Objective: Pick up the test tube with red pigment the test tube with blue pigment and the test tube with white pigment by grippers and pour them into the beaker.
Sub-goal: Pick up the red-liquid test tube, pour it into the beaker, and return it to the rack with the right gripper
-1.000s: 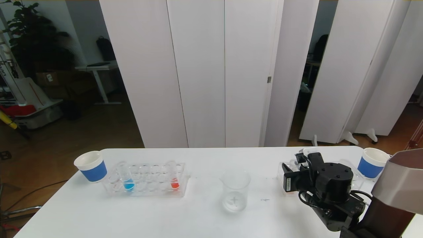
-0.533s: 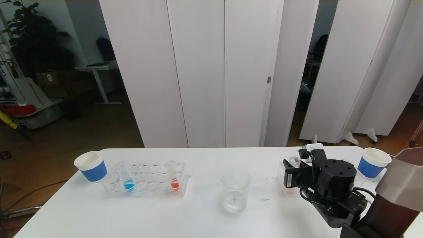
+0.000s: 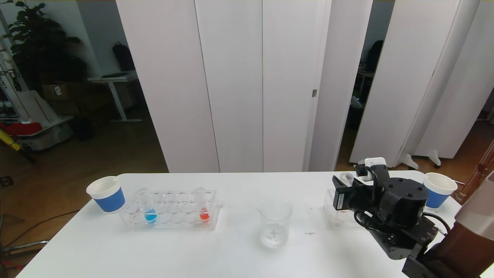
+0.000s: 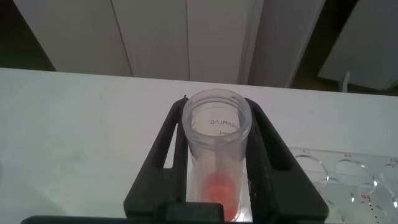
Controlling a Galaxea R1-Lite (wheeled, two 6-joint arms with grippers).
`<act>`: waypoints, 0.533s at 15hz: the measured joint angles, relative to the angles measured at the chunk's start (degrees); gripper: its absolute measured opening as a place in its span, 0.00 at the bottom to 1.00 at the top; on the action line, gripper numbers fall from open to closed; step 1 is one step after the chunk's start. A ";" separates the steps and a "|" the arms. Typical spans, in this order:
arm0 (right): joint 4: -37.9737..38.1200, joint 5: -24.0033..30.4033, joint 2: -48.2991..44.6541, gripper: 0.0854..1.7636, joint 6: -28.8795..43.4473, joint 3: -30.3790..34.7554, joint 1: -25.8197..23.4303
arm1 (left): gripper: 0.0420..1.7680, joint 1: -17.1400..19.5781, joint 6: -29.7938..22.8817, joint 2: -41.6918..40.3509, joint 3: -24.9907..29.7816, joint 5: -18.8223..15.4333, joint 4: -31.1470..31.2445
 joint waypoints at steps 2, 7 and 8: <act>4.28 -0.05 -2.00 0.31 -0.09 -2.40 0.11 | 0.99 0.00 0.00 0.00 0.00 0.00 0.02; 22.31 0.45 -7.72 0.31 -0.09 -12.52 -1.05 | 0.99 0.00 0.00 0.00 0.00 0.00 0.00; 24.93 0.56 -8.46 0.31 -0.09 -14.84 -1.29 | 0.99 0.00 0.00 0.00 0.00 0.00 0.02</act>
